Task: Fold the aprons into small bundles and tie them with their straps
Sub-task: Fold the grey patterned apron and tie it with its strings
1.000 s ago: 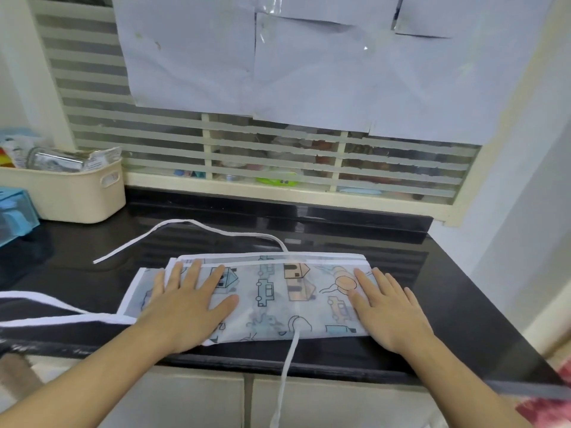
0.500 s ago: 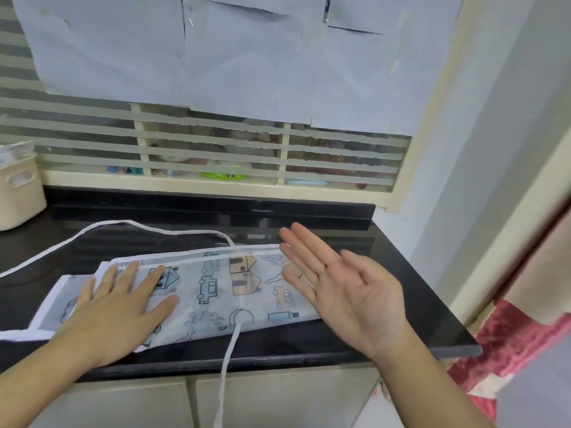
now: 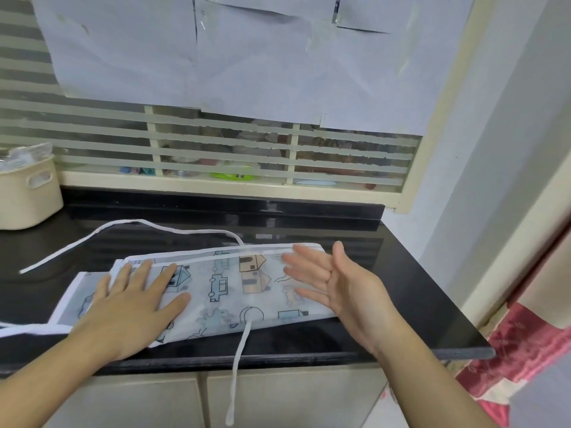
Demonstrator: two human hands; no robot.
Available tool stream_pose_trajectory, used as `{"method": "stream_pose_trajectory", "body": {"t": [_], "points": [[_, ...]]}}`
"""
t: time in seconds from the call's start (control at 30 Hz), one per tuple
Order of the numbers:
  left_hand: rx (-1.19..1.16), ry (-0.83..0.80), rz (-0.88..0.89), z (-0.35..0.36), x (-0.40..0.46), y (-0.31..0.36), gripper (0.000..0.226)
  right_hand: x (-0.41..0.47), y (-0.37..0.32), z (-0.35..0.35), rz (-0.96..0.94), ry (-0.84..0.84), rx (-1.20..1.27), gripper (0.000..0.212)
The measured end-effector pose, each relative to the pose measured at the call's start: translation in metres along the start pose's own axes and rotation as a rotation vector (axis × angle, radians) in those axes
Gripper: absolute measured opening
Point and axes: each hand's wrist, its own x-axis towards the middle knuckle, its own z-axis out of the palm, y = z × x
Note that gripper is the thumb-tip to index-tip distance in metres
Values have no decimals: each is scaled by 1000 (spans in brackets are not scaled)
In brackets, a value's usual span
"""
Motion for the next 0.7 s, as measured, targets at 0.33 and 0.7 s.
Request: {"method": "stream_pose_trajectory", "body": {"t": [0.33,0.7], "points": [[-10,12,1,-3,-2,2,80,15,65,0,138,64,-1377,77],[-153,49,315,-6,-8,68,62,22,58,6,254,2,-1396,70]]}}
